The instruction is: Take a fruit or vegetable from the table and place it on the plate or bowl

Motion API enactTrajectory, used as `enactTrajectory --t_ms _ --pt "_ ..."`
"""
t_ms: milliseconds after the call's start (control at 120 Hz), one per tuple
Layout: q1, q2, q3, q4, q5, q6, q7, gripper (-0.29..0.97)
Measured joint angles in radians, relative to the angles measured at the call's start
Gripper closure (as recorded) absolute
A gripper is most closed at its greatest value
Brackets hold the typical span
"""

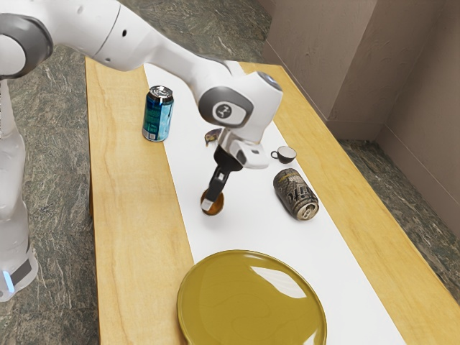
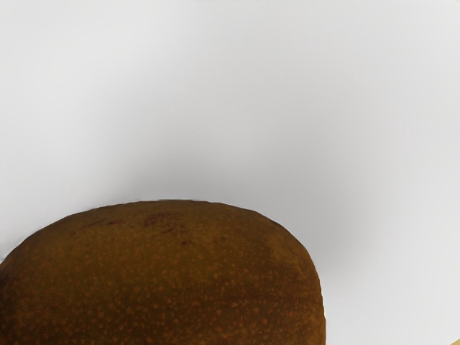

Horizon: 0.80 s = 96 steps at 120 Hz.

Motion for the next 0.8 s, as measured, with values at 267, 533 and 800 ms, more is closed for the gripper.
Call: enactTrajectory --t_ms 267,533,800 --pt "-0.016 0.063 0.003 0.000 0.001 0.053 0.001 0.09" --pt "0.054 -0.024 -0.054 0.032 0.009 0.041 -0.029 0.20" --pt "-0.007 -0.097 -0.313 0.110 -0.002 -0.030 -0.098 0.21"
